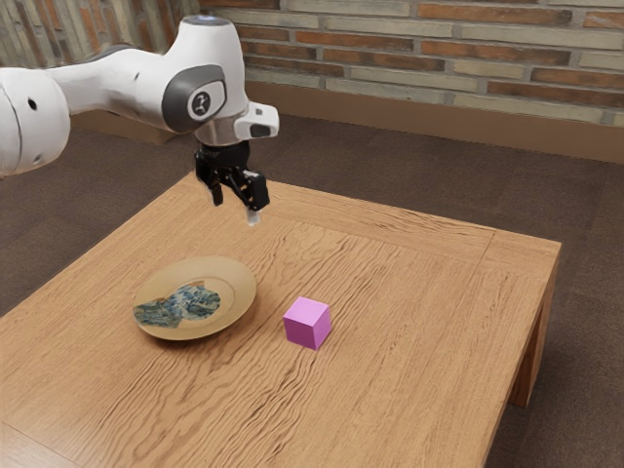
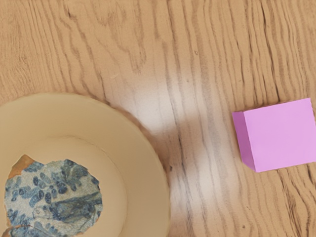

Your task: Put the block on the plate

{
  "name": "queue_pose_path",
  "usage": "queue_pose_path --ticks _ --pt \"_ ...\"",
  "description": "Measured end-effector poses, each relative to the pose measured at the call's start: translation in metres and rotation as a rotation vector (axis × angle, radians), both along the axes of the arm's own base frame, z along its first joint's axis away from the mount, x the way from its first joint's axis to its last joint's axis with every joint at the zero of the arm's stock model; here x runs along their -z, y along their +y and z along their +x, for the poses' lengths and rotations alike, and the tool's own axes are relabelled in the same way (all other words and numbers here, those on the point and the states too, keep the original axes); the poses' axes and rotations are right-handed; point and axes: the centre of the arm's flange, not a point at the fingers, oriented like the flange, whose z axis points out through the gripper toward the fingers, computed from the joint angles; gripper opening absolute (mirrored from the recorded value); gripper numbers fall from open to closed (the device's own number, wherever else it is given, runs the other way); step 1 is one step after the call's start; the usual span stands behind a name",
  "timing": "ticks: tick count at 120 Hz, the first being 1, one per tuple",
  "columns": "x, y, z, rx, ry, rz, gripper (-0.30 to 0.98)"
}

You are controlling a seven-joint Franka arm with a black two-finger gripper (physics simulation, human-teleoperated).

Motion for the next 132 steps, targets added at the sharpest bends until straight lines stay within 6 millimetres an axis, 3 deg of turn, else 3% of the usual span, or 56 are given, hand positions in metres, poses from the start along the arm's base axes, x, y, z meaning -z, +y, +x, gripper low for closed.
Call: queue_pose_path --ticks 35,67,87,132 --pt "0.094 -0.048 0.022 -0.020 0.018 -0.062 0.69" --pt "0.160 -0.074 0.030 -0.037 0.041 -0.072 0.69" --pt "0.178 -0.082 0.033 -0.049 0.038 -0.080 0.69" --pt "0.193 -0.094 0.037 -0.063 0.026 -0.091 0.69"
